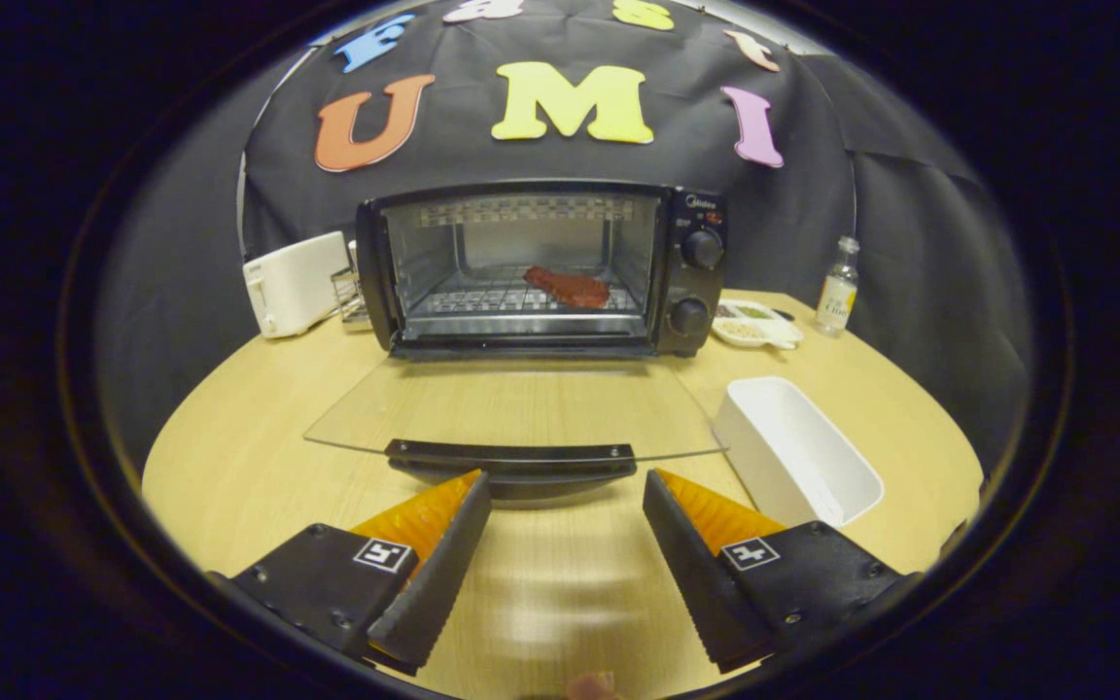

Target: Open the toaster oven, put the food inside, and close the toaster oven door.

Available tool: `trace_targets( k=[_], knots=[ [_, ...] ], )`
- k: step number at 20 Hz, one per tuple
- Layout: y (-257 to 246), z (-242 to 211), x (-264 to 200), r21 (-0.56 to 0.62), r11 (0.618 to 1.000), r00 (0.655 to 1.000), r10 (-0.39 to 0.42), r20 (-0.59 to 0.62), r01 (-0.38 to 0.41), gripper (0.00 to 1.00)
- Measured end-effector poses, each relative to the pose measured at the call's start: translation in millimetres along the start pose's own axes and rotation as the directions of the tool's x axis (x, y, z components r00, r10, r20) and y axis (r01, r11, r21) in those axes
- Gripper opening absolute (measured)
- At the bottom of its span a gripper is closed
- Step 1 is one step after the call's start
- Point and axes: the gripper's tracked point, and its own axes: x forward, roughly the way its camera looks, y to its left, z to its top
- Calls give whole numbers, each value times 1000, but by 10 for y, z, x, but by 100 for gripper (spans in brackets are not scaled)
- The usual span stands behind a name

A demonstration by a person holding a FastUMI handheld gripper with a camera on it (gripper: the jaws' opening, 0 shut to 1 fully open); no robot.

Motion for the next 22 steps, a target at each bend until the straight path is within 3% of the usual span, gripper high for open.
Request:
trace_targets(
  k=[2,15,22],
  knots=[
    [128,-31,38,15,999,999,50,-16,-49,100],
    [153,84,8,14,999,999,47,23,-48,100],
    [176,508,-176,17,998,988,59,141,-62,100]
  ],
)
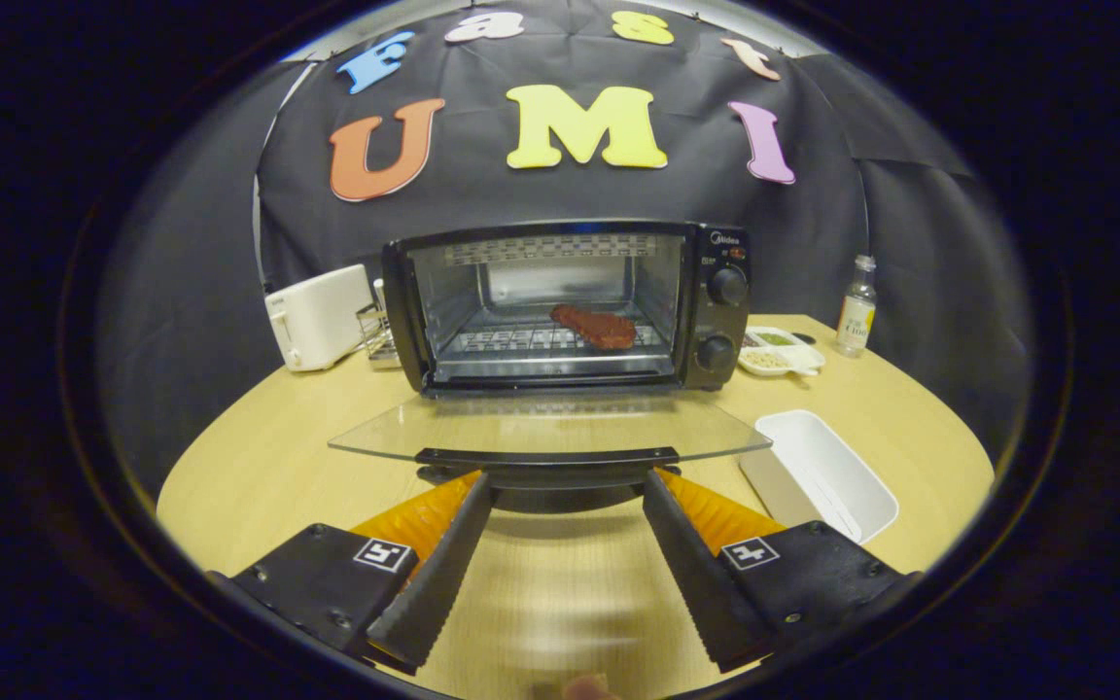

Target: Open the toaster oven, put the food inside, and close the toaster oven door.

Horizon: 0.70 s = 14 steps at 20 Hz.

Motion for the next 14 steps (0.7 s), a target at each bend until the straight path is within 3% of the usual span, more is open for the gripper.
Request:
trace_targets(
  k=[14],
  knots=[
    [77,988,82,55,998,990,8,137,-16,100]
  ],
)
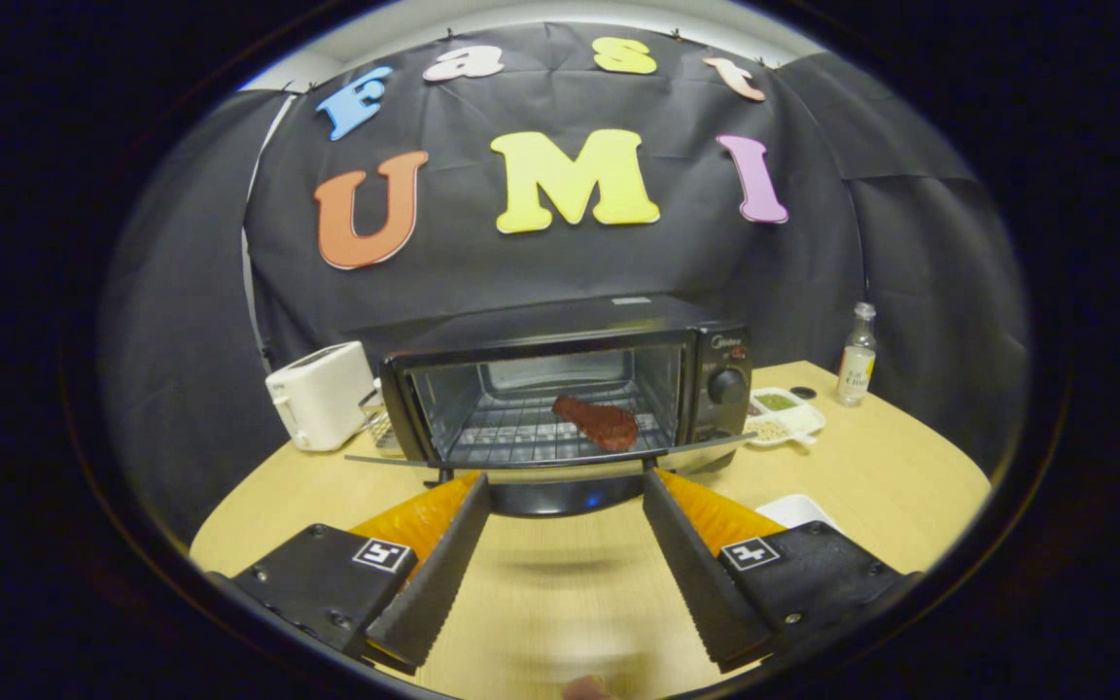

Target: Open the toaster oven, put the food inside, and close the toaster oven door.

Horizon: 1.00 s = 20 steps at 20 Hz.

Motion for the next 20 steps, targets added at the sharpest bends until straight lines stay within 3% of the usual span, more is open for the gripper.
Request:
trace_targets(
  k=[14,20],
  knots=[
    [-53,709,634,-19,998,997,-59,54,60,100],
    [32,983,-75,72,997,995,-14,99,7,100]
  ],
)
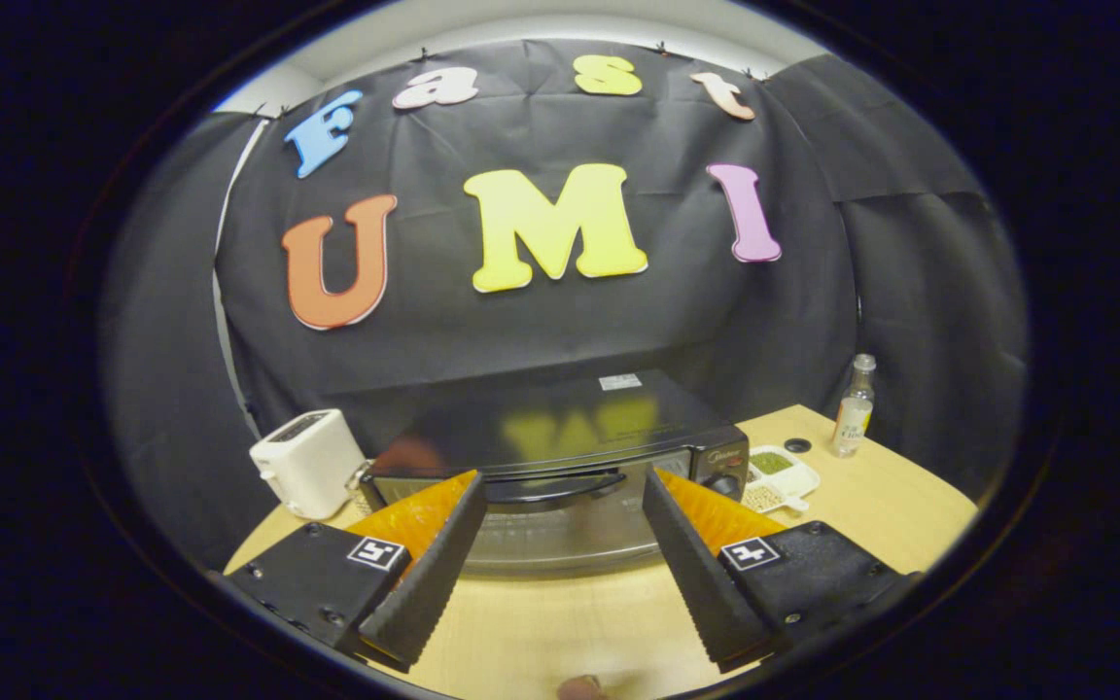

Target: Open the toaster oven, put the food inside, and close the toaster oven door.

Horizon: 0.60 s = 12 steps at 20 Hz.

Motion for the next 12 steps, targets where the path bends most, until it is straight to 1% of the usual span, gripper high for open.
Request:
trace_targets(
  k=[2,4,6,9,12],
  knots=[
    [71,245,-382,0,999,998,36,59,-36,100],
    [112,423,-733,-43,998,993,54,105,-50,100],
    [64,558,-1075,-91,996,989,40,142,-28,100],
    [-77,753,-1566,-139,989,980,-15,197,43,100],
    [-159,830,-1988,-112,993,976,-13,216,38,100]
  ],
)
